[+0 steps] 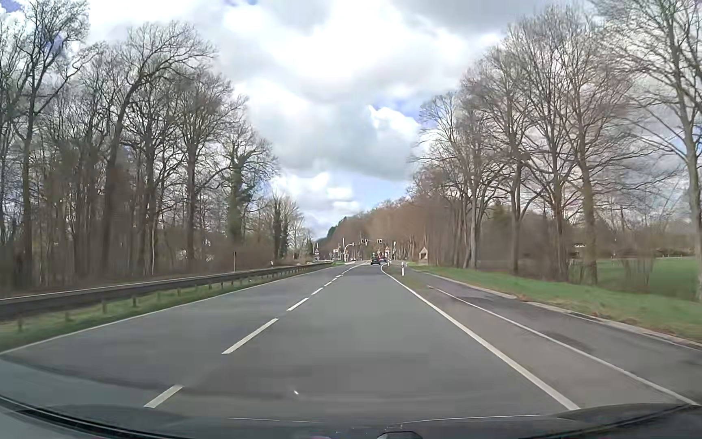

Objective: Follow the waypoints while adhering to traffic rules and regulations

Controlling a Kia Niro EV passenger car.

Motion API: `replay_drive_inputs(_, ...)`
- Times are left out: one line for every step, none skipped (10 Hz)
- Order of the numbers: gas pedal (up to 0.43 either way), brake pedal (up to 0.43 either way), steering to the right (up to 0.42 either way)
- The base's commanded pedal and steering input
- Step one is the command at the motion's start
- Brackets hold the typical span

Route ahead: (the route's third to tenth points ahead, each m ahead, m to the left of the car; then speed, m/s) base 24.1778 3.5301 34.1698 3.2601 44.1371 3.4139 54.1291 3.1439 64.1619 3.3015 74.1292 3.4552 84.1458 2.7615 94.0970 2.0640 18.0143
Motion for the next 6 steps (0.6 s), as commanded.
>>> replay_drive_inputs(0.0,0.0,0.0)
replay_drive_inputs(0.0,0.0,0.0)
replay_drive_inputs(0.0,0.0,0.0)
replay_drive_inputs(0.0,0.0,0.0)
replay_drive_inputs(0.0,0.0,0.0)
replay_drive_inputs(0.0,0.0,0.0)
